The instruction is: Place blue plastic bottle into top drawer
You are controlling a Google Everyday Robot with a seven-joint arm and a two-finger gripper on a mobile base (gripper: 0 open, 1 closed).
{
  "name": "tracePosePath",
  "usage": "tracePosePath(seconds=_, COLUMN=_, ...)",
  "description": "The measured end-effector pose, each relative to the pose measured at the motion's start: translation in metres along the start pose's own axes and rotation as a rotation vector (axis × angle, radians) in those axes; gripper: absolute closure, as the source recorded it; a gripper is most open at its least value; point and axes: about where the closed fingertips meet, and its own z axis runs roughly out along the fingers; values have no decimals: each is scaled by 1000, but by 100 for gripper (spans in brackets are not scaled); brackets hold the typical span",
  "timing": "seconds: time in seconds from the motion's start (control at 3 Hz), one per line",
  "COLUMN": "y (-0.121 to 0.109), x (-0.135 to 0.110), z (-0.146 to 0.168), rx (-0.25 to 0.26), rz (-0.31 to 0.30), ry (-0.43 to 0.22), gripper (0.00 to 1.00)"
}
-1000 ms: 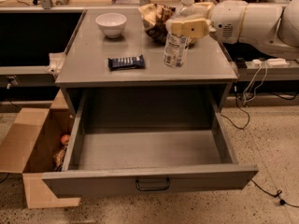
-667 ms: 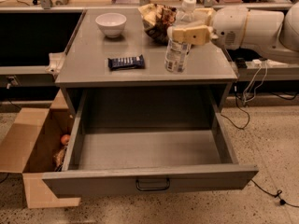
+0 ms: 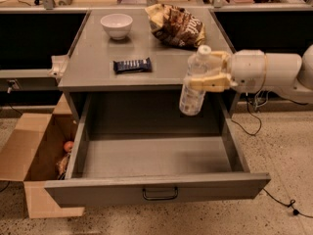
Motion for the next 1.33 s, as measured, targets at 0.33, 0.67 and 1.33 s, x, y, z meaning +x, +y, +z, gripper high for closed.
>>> tracePosePath(seconds=0.33, y=38, x=69, z=6, rx=-47, rz=41, ry=76, gripper=100)
tracePosePath(seconds=0.67, y=38, x=69, z=6, rx=-47, rz=41, ry=76, gripper=100)
tracePosePath(seconds=1.33, y=33, x=152, z=23, rx=23, rz=77, ry=108, gripper=100)
